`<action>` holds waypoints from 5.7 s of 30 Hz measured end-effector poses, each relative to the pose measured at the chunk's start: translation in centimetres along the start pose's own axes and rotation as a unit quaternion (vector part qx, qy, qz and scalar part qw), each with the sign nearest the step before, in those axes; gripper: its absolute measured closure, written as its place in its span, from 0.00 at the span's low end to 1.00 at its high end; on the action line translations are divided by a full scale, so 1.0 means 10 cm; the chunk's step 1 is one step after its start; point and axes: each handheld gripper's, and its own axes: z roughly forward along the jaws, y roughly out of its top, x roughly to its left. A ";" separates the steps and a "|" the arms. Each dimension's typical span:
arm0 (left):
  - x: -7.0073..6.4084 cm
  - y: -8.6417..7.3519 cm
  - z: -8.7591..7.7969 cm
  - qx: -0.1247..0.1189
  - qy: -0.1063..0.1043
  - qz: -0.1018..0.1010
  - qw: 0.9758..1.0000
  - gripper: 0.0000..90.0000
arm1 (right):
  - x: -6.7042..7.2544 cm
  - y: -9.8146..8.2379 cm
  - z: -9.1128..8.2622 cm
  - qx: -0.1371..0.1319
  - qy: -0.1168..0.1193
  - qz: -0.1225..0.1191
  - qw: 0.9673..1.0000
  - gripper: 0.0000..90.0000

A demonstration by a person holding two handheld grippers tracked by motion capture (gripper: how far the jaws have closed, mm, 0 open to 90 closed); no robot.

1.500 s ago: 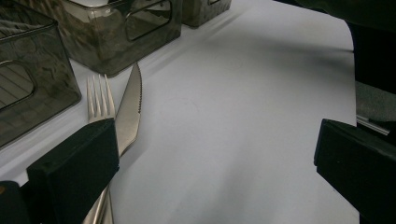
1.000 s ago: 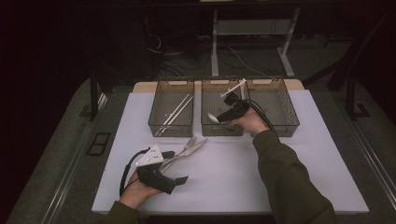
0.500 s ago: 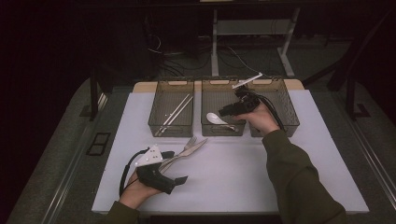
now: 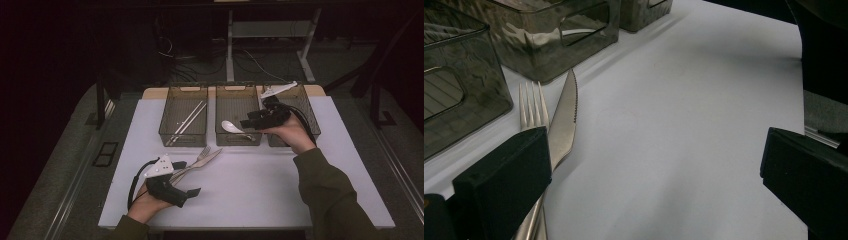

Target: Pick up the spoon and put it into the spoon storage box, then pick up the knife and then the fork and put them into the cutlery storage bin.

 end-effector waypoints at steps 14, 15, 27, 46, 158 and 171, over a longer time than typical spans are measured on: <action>0.01 0.02 -0.02 0.002 0.006 0.002 1.000 0.00 | 0.22 -0.44 -0.24 -0.012 -0.006 -0.019 1.000 0.42; 0.01 0.02 -0.02 0.002 0.006 0.004 1.000 0.00 | 0.23 -0.46 -0.24 -0.008 -0.008 -0.022 1.000 0.42; 0.00 0.02 -0.03 0.001 0.008 0.005 1.000 0.00 | 0.34 -0.77 -0.41 -0.025 -0.021 -0.030 0.999 0.40; 0.08 0.01 -0.10 0.013 0.036 -0.005 0.999 0.03 | 0.34 -1.26 -0.67 -0.042 -0.037 -0.013 0.998 0.37; -0.10 0.63 0.62 0.064 0.001 0.058 0.996 0.88 | 0.61 -1.11 -0.35 -0.060 0.025 0.035 0.997 0.37; -0.23 0.75 0.78 0.044 0.000 0.071 0.997 0.88 | 0.60 -0.92 -0.22 -0.079 0.045 0.055 0.994 0.42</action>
